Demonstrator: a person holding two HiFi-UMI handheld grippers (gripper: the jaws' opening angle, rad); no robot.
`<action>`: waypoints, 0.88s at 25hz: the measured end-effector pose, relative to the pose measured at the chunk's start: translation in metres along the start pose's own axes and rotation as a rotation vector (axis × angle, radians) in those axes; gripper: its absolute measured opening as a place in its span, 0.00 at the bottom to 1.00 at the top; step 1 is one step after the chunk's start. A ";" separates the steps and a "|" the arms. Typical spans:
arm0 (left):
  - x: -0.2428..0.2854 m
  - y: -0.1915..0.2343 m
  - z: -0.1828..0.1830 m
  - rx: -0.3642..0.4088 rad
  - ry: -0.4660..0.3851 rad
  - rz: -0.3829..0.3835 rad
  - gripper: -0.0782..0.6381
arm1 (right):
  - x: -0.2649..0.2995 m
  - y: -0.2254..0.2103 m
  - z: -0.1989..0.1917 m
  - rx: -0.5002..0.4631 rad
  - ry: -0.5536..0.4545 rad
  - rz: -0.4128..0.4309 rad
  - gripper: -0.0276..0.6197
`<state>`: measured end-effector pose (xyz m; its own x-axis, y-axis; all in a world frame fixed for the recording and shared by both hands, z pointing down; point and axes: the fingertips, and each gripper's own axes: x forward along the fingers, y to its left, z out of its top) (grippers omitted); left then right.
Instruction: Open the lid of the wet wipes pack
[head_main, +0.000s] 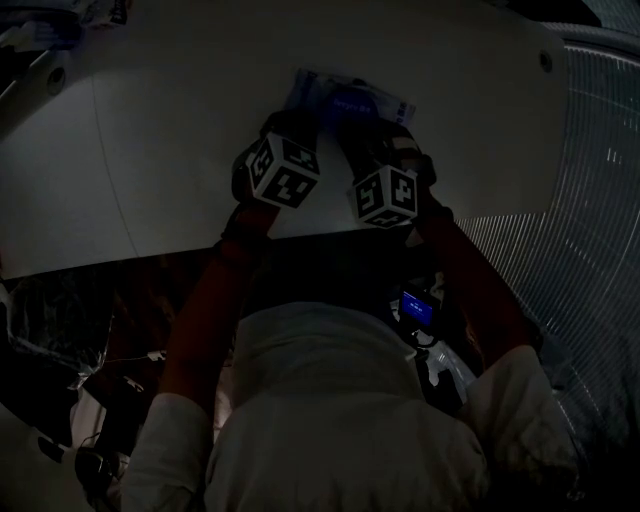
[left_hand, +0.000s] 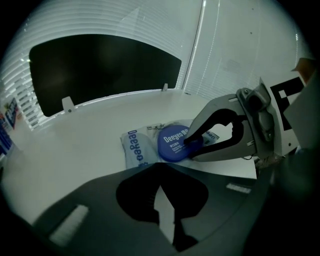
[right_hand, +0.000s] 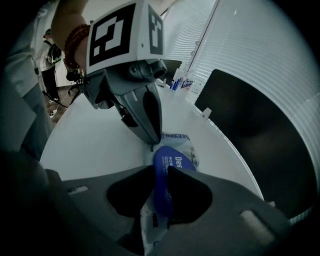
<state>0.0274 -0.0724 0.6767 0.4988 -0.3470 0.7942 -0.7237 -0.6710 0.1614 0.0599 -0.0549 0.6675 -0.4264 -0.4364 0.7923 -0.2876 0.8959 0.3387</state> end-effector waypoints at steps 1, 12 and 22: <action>0.000 0.000 0.000 0.010 0.005 0.002 0.11 | 0.000 0.000 0.000 -0.001 0.002 0.004 0.16; 0.004 -0.004 -0.005 0.154 0.056 0.008 0.11 | -0.009 -0.005 0.007 0.047 -0.018 0.057 0.14; 0.004 -0.004 -0.006 0.175 0.064 -0.003 0.11 | -0.027 -0.034 0.028 0.058 -0.075 -0.004 0.13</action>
<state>0.0299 -0.0669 0.6827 0.4653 -0.3057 0.8307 -0.6255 -0.7776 0.0642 0.0573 -0.0756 0.6207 -0.4876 -0.4469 0.7501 -0.3373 0.8888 0.3102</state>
